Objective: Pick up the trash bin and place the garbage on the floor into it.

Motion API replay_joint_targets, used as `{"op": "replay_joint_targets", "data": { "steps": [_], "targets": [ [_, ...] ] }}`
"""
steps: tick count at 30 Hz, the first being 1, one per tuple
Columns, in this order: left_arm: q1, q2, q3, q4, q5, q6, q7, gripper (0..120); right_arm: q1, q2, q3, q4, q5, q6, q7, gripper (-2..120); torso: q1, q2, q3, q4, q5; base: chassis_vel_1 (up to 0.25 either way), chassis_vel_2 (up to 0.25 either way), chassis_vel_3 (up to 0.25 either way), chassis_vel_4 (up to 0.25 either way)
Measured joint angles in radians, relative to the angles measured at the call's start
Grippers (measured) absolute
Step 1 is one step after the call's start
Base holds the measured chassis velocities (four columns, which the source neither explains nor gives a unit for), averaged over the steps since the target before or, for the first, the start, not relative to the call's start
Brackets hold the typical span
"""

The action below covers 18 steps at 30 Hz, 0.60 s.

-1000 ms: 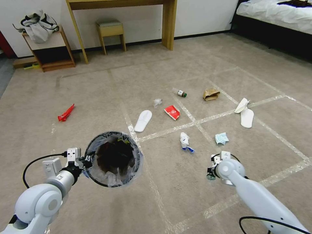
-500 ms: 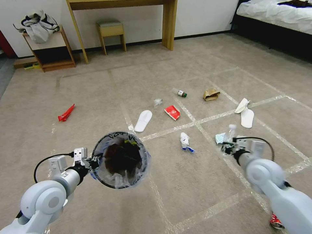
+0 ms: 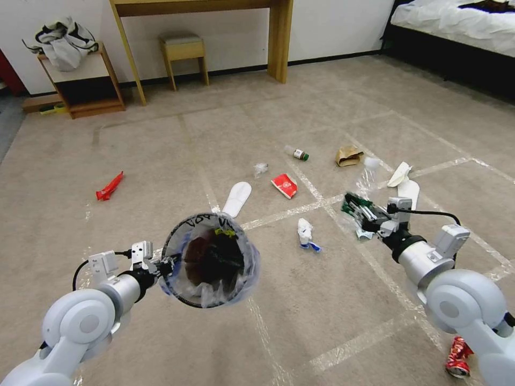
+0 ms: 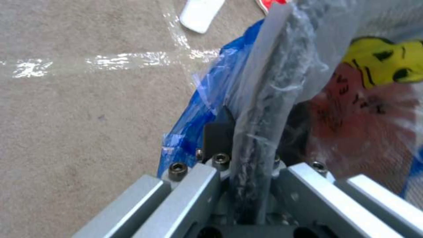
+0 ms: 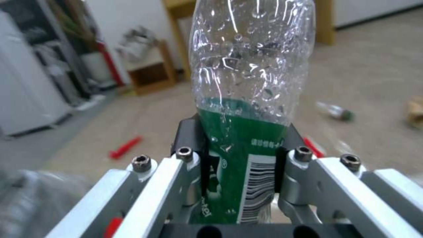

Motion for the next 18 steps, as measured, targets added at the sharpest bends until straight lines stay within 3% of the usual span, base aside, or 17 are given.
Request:
{"op": "replay_joint_targets", "data": {
  "steps": [4,8,11,14,16,18],
  "targets": [
    [-0.038,0.038,0.051,0.009,0.01,0.013,0.003,0,0.004,-0.004,-0.008,0.032,0.012,0.037,-0.031,21,0.0,0.0,0.0,-0.0001,0.0,0.0,0.0,0.0,0.0],
    [-0.08,0.048,0.085,0.022,0.012,0.014,0.004,0,0.003,-0.01,-0.002,0.044,0.018,0.043,-0.032,21,0.0,0.0,0.0,-0.0001,-0.0002,0.0,0.0,0.0,0.0],
    [-0.143,0.053,0.139,0.025,-0.001,0.016,0.002,0,-0.004,-0.02,0.014,0.056,0.019,0.045,-0.035,21,0.0,0.0,0.0,-0.0006,0.0,0.0,0.0,0.0,0.0],
    [-0.158,0.053,0.156,0.024,-0.008,0.018,0.0,0,-0.006,-0.022,0.02,0.06,0.018,0.045,-0.039,21,0.0,0.0,0.0,-0.0006,-0.0001,0.0,0.0,0.0,0.0],
    [-0.193,0.06,0.214,0.024,-0.019,0.022,-0.007,0,-0.007,-0.026,0.032,0.071,0.015,0.048,-0.065,21,0.0,0.0,0.0,-0.0002,0.0,0.0,0.0,0.0,0.0],
    [-0.202,0.06,0.226,0.028,-0.022,0.023,-0.011,0,-0.007,-0.028,0.032,0.075,0.014,0.049,-0.077,21,0.0,0.0,0.0,-0.0001,0.0,0.0,0.0,0.0,0.0]
  ]
}}
